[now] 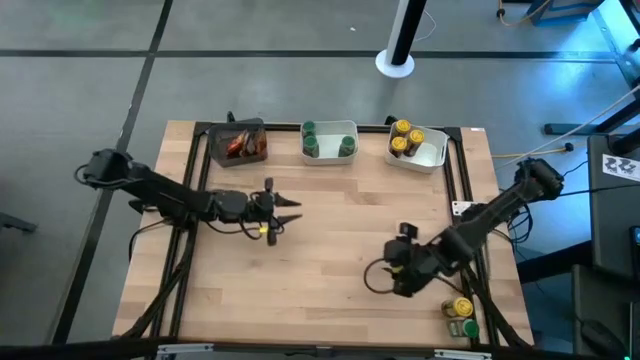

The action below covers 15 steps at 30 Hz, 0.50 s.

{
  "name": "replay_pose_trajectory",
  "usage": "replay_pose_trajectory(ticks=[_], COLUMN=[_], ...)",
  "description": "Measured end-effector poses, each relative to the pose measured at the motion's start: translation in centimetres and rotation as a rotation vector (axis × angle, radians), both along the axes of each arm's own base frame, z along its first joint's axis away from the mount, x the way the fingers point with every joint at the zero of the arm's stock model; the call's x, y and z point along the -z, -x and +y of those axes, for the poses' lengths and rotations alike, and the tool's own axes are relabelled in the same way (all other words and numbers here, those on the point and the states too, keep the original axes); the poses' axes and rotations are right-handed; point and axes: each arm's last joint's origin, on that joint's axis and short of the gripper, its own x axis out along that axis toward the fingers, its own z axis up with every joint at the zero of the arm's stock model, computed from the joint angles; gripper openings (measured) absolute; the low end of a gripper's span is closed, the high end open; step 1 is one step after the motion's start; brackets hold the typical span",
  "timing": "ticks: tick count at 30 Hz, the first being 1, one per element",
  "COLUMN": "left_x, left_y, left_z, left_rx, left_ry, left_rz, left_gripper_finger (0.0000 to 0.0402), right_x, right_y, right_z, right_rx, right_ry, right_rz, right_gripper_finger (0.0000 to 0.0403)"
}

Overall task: Sort spices by type
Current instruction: Put the yellow seasoning bottle into the right white bin

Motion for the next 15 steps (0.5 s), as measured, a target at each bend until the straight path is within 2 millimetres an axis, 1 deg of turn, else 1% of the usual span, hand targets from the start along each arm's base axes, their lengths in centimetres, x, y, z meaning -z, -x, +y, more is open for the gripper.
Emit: replay_pose_trajectory(ticks=[3,6,8,11,15], left_x=[0.6,0.7,0.5,0.0,-0.4], left_y=[-0.5,-0.9,-1.1,-1.4,-1.5], left_z=[-0.9,-1.6,-1.9,-2.5,-3.0], left_rx=[0.035,0.058,0.069,0.086,0.107], left_ry=[0.0,0.007,0.01,0.013,0.005], left_rz=[-0.014,-0.055,-0.065,-0.078,-0.091], left_gripper_finger=[0.0133,0.0133,0.0133,0.0133,0.0133], right_x=[-2.1,-3.2,-3.5,-3.4,-3.3], right_y=[1.2,2.5,3.3,4.5,6.4], right_z=[0.6,1.3,2.0,3.0,4.2], right_rx=[0.051,0.121,0.171,0.255,0.374], right_ry=[-0.053,-0.113,-0.168,-0.274,-0.335], right_rz=[0.103,0.171,0.21,0.304,0.392], right_gripper_finger=[0.0211,0.0211,0.0211,0.0211,0.0211])
